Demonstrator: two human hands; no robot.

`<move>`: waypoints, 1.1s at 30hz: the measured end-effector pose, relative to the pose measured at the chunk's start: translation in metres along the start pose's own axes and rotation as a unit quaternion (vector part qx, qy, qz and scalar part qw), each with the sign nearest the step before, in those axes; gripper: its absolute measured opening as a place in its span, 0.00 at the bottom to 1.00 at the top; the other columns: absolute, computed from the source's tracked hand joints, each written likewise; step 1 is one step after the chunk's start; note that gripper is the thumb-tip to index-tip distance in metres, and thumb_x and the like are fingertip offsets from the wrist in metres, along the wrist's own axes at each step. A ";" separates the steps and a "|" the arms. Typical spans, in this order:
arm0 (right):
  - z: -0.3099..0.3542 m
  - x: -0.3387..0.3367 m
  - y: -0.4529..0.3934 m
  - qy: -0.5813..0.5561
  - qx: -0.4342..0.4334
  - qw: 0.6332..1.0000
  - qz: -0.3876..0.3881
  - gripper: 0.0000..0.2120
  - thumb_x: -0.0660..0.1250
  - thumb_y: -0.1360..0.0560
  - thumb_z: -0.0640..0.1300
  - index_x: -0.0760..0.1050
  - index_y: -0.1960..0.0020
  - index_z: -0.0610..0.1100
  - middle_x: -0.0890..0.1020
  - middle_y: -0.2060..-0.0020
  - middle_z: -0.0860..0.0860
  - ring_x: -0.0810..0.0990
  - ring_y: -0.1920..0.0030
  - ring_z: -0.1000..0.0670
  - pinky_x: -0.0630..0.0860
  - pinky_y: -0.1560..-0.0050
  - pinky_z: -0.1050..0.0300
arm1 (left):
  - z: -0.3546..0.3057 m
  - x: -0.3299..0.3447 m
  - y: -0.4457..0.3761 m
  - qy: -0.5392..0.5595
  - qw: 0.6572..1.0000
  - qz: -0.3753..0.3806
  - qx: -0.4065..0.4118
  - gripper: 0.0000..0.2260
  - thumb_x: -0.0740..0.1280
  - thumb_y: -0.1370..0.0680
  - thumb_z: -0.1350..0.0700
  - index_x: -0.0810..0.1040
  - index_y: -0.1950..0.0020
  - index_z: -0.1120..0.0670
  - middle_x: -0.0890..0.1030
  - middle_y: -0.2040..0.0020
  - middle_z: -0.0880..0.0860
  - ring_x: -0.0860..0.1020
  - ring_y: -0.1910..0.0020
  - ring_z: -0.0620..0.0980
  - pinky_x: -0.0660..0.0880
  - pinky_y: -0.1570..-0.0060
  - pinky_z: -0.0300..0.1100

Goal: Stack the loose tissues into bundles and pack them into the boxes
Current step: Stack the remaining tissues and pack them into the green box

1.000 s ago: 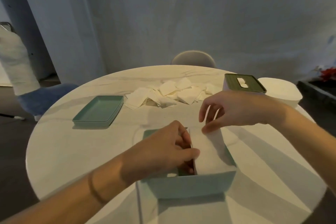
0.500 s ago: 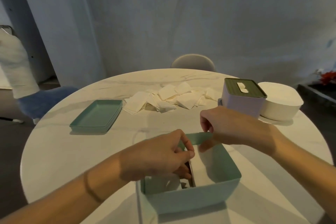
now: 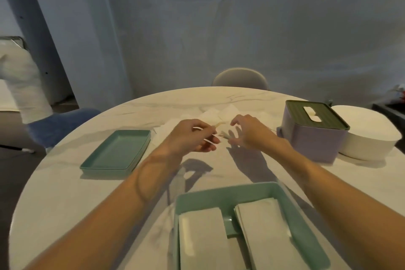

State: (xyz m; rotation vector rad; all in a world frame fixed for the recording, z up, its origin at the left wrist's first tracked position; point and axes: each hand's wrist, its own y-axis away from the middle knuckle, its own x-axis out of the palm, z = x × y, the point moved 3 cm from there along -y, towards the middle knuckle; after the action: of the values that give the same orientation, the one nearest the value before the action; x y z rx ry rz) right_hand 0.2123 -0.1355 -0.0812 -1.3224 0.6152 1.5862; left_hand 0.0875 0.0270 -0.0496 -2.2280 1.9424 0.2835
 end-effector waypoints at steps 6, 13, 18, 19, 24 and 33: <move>-0.002 0.025 -0.030 0.000 0.005 0.999 -0.034 0.24 0.72 0.25 0.52 0.71 0.32 0.49 0.76 0.36 0.47 0.77 0.40 0.42 0.76 0.39 0.43 | 0.052 0.008 -0.042 0.142 0.978 -0.155 0.000 0.08 0.68 0.17 0.55 0.81 0.44 0.60 0.85 0.60 0.57 0.83 0.63 0.53 0.83 0.62 0.43; -0.016 0.022 -0.035 0.016 -0.025 0.994 -0.103 0.14 0.66 0.19 0.47 0.76 0.33 0.51 0.83 0.41 0.48 0.80 0.44 0.43 0.79 0.45 0.46 | 0.067 0.002 -0.054 0.201 0.966 -0.165 0.000 0.08 0.67 0.17 0.59 0.79 0.44 0.64 0.81 0.65 0.58 0.79 0.68 0.54 0.79 0.66 0.49; -0.027 0.002 -0.038 -0.024 -0.032 0.991 -0.131 0.12 0.66 0.20 0.43 0.81 0.39 0.52 0.85 0.46 0.48 0.79 0.50 0.45 0.73 0.54 0.53 | 0.070 0.003 -0.053 0.214 0.965 -0.153 -0.003 0.09 0.66 0.17 0.60 0.78 0.43 0.66 0.80 0.66 0.58 0.78 0.71 0.54 0.78 0.74 0.46; -0.028 -0.003 -0.038 -0.032 -0.039 0.989 -0.136 0.12 0.65 0.19 0.43 0.82 0.39 0.52 0.85 0.46 0.48 0.80 0.50 0.44 0.75 0.52 0.52 | 0.070 0.002 -0.052 0.214 0.965 -0.151 -0.001 0.09 0.66 0.17 0.59 0.78 0.43 0.65 0.80 0.66 0.57 0.78 0.71 0.54 0.78 0.74 0.46; -0.022 -0.031 -0.038 -0.079 -0.084 0.979 -0.170 0.11 0.65 0.19 0.43 0.84 0.41 0.49 0.86 0.47 0.49 0.81 0.48 0.44 0.78 0.47 0.50 | 0.070 -0.001 -0.052 0.215 0.964 -0.157 0.001 0.08 0.66 0.16 0.58 0.79 0.46 0.63 0.80 0.64 0.58 0.79 0.70 0.53 0.77 0.74 0.43; -0.004 -0.069 -0.030 -0.288 -0.052 0.951 -0.098 0.09 0.66 0.19 0.49 0.84 0.51 0.50 0.85 0.57 0.51 0.79 0.57 0.55 0.73 0.59 0.62 | 0.071 -0.003 -0.055 0.247 0.958 -0.142 -0.015 0.18 0.65 0.16 0.46 0.77 0.44 0.62 0.83 0.58 0.58 0.81 0.67 0.53 0.78 0.71 0.46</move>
State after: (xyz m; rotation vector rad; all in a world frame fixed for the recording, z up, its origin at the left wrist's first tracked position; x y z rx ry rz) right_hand 0.2379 -0.1497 -0.0120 -0.8880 0.0386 1.7429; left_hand 0.1397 0.0555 -0.1173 -2.7551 1.7787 -0.3183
